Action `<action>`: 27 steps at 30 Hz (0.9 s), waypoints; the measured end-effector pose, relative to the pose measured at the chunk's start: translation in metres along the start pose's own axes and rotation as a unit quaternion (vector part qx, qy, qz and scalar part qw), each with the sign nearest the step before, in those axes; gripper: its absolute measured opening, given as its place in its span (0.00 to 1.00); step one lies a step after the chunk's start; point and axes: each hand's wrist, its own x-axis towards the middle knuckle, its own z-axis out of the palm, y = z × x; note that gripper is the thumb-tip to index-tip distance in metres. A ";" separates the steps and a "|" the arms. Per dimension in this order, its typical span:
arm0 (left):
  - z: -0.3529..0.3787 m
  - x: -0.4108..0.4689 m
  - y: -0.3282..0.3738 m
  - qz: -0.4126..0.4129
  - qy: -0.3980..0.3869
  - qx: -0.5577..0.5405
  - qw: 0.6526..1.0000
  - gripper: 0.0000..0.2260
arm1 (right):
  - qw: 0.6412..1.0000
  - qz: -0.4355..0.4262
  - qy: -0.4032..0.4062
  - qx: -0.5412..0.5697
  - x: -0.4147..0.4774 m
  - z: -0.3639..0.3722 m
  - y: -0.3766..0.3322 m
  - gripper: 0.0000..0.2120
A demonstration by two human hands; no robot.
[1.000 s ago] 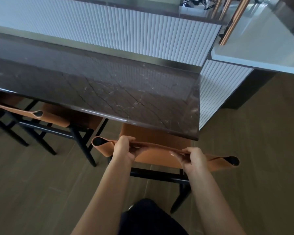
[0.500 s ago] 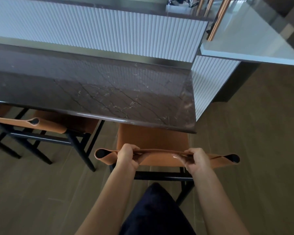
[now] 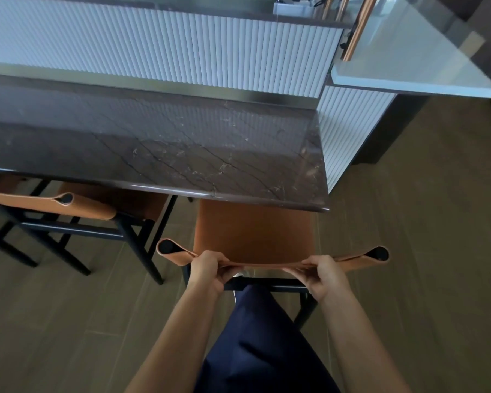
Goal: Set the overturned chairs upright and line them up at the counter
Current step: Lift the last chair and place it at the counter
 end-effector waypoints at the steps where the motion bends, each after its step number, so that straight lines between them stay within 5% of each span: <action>1: -0.003 0.002 0.004 0.005 0.000 0.000 1.000 0.09 | 1.000 -0.001 -0.006 0.001 0.000 0.005 0.003 0.11; 9: -0.021 0.026 0.046 0.041 -0.001 0.039 0.998 0.13 | 0.998 -0.039 -0.042 -0.002 0.018 0.046 0.021 0.11; 14: -0.024 0.051 0.068 0.056 0.015 0.060 0.996 0.13 | 0.998 -0.044 -0.042 0.009 0.041 0.071 0.034 0.23; 27: -0.012 0.104 0.133 0.056 0.019 0.054 0.997 0.10 | 0.998 -0.008 -0.044 0.042 0.078 0.135 0.047 0.22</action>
